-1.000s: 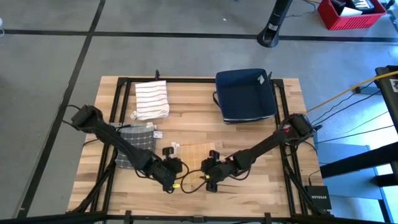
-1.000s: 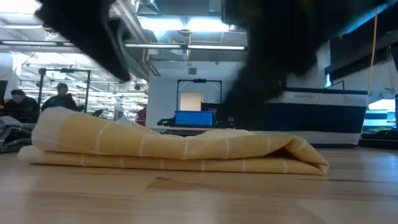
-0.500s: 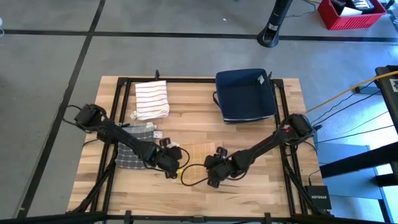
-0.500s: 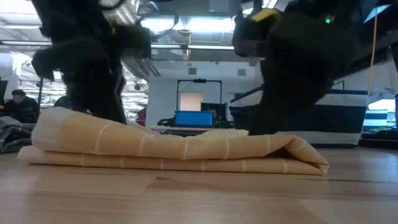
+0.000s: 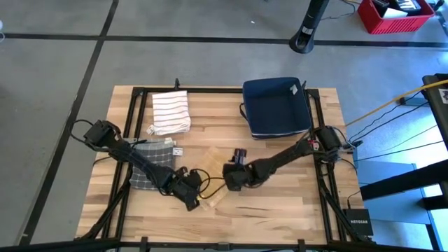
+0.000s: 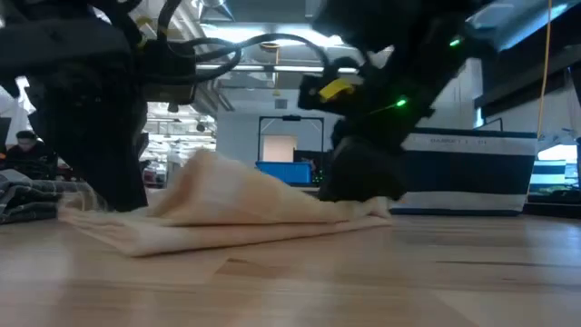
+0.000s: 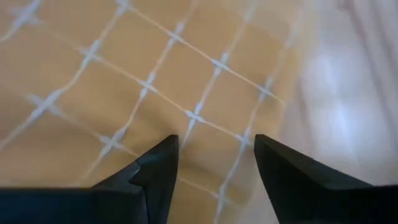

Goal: Fold towel
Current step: Fold the orange towel

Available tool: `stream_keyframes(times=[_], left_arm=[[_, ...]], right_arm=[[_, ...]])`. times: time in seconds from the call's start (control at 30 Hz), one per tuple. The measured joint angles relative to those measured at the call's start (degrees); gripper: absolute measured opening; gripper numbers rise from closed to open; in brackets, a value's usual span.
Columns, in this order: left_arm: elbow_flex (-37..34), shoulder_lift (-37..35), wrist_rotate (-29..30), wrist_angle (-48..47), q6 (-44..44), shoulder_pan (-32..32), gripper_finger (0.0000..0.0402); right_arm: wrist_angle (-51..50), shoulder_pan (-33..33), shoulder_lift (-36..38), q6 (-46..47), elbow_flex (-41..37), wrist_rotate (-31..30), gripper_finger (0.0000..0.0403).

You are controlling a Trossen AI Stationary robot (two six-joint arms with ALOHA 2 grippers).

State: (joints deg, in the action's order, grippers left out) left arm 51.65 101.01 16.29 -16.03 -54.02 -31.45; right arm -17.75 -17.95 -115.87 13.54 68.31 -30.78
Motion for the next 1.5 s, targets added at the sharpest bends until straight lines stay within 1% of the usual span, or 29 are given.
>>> stream_keyframes(times=[0.13,0.17,0.23,0.33,0.37,0.43,0.53,0.6,0.63,0.7,0.77,0.87,0.93,1.03,1.1,1.17,1.2,1.33,1.5], left_arm=[[1.9,0.3,-1.7,1.0,4.3,-0.8,0.0076],[2.6,0.2,-2.1,0.2,5.0,-0.8,0.0076],[4.6,-0.4,-2.5,-3.2,5.9,-0.9,0.0076],[7.7,-2.6,-2.3,-10.0,6.6,-0.8,0.0076],[8.6,-3.3,-2.1,-12.0,6.9,-0.9,0.0076],[9.8,-4.7,-1.6,-16.1,7.5,-0.9,0.0076],[10.0,-6.7,1.5,-17.9,8.6,-1.0,0.0076],[9.6,-7.1,6.3,-17.7,9.6,-0.9,0.0076],[9.2,-7.0,9.0,-17.6,9.9,-0.9,0.0076],[7.9,-6.3,13.0,-16.3,10.8,-0.5,0.0076],[6.1,-5.5,13.7,-14.6,11.5,0.3,0.0076],[3.4,-4.2,13.6,-12.9,11.6,1.2,0.0076],[1.9,-3.4,13.7,-13.2,10.7,1.9,0.0076],[0.1,-2.7,13.4,-13.3,9.0,2.7,0.0076],[-1.0,-2.3,13.4,-13.1,5.6,3.8,0.0076],[-2.3,-2.3,14.3,-13.0,1.7,5.2,0.0076],[-2.9,-2.2,14.8,-12.8,1.2,6.0,0.0076],[-5.3,-2.3,16.1,-10.9,6.0,10.2,0.0076],[-6.1,-2.3,16.7,-9.8,13.8,17.0,0.0076]], right_arm=[[6.9,3.6,-0.3,-7.3,-0.1,0.1,0.0216],[6.7,4.3,-0.2,-8.3,0.2,0.1,0.0216],[3.1,5.0,0.7,-8.5,1.6,-0.1,0.0216],[-7.2,4.5,4.3,-7.5,5.3,0.8,0.0216],[-11.6,3.8,5.9,-6.0,6.6,1.9,0.0216],[-19.0,2.1,8.5,-2.9,8.5,6.2,0.0216],[-22.5,-1.3,11.5,2.9,8.7,12.1,0.0216],[-21.1,-3.9,12.2,6.1,8.2,11.9,0.0216],[-19.4,-5.3,12.2,7.3,7.7,10.8,0.0216],[-12.6,-7.8,11.3,8.2,5.4,8.5,0.0216],[-2.1,-9.4,9.5,8.5,2.7,6.9,0.0216],[11.4,-9.8,5.2,9.7,-0.1,5.4,0.0216],[15.9,-9.0,1.8,10.3,-0.3,5.4,0.0216],[14.4,-7.3,-2.4,10.7,-0.2,6.9,0.0216],[11.2,-5.7,-2.8,10.6,0.2,7.5,0.0216],[8.8,-3.7,-2.8,9.8,0.3,6.5,0.0216],[8.4,-2.6,-2.8,8.8,0.3,6.2,0.0216],[8.3,2.7,-2.6,2.8,0.2,5.3,0.0216],[7.9,9.3,-2.6,-0.8,0.2,5.9,0.0216]])
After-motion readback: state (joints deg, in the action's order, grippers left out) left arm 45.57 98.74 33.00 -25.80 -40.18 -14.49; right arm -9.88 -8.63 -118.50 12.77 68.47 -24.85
